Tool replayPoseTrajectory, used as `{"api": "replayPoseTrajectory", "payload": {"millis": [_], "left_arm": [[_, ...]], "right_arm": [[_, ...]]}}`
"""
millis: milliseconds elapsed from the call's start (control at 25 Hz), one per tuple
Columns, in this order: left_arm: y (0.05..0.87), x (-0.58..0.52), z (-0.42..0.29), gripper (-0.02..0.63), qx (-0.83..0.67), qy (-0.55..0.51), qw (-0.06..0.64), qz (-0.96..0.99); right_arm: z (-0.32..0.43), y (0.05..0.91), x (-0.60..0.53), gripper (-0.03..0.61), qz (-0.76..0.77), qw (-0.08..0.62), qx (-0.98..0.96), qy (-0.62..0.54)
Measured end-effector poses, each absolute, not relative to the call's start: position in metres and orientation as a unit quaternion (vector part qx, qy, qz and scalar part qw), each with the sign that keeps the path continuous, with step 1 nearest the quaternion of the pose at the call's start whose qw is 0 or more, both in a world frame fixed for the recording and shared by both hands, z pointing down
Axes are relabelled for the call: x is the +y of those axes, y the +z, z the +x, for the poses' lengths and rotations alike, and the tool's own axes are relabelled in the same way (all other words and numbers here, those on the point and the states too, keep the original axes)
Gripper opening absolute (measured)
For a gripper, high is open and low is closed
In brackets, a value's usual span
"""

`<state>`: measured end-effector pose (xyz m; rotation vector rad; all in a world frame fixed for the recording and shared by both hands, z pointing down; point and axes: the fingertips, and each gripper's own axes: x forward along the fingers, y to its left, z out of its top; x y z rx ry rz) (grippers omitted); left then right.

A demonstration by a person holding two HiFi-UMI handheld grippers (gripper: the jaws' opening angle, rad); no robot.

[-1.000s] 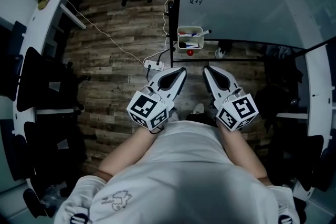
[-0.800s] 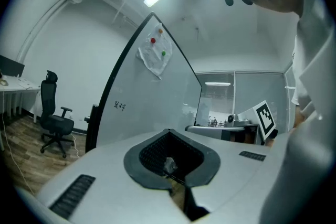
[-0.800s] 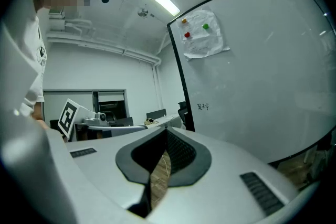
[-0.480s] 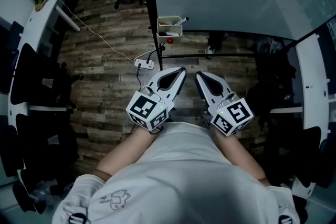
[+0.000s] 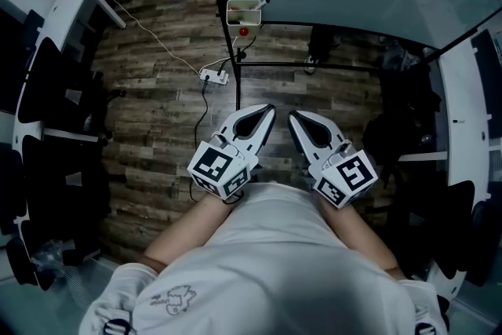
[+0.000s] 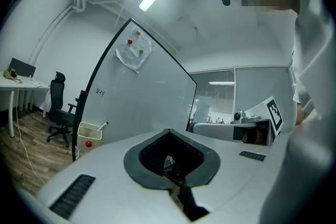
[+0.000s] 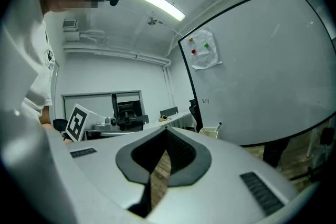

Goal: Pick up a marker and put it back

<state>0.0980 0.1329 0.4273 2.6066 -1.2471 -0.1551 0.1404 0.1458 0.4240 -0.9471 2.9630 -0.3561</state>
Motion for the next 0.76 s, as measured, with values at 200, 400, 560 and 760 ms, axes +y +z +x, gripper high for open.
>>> {"api": "replayPoseTrajectory", "payload": {"millis": [200,400,560,760], "left_arm": [[0.425,0.156,0.11,0.005,-0.429,-0.054,0.123,0.893],[0.424,0.175,0.116,0.005,-0.43,-0.056,0.125,0.892],[0.424,0.185,0.12,0.005,-0.43,-0.057,0.123,0.892],[0.421,0.193,0.117,0.005,-0.429,-0.059,0.123,0.893]], "right_arm": [[0.155,0.424,0.169,0.011,-0.303,0.01,0.946,-0.117],[0.16,0.423,0.188,0.011,-0.3,0.012,0.947,-0.117],[0.165,0.424,0.197,0.011,-0.302,0.01,0.946,-0.116],[0.161,0.421,0.207,0.011,-0.298,0.005,0.948,-0.109]]}}
